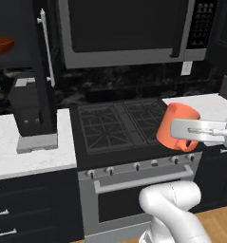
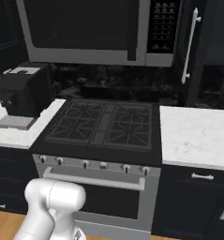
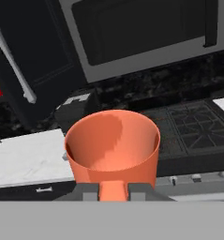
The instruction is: Gather all objects into one cabinet and sort the glasses and bowls to opposite sides.
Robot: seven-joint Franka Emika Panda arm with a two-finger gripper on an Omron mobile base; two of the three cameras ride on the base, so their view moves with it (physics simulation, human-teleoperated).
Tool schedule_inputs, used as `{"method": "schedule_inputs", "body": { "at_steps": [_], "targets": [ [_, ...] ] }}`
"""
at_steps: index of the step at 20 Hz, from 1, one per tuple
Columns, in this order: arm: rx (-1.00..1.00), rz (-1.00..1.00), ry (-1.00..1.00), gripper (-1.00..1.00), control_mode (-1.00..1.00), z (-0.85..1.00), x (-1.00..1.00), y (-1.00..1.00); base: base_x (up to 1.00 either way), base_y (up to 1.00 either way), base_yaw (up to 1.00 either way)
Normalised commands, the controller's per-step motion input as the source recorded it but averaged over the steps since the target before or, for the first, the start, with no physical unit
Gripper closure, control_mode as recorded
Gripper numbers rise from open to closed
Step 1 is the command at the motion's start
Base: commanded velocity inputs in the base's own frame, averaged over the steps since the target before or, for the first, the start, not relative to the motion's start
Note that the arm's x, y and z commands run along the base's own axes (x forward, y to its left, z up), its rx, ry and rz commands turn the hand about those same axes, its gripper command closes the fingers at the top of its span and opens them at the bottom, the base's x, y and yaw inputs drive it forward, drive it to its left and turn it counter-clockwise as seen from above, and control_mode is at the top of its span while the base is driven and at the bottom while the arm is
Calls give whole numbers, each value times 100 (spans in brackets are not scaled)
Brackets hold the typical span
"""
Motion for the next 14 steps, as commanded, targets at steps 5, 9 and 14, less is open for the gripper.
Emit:
{"method": "schedule_inputs", "body": {
  "at_steps": [5,9,14],
  "targets": [
    [0,0,0,100,100,0,0,0,-17,87,0],
    [0,0,0,100,100,0,0,0,-18,87,0],
    [0,0,0,100,100,0,0,0,-10,85,0]
  ]
}}
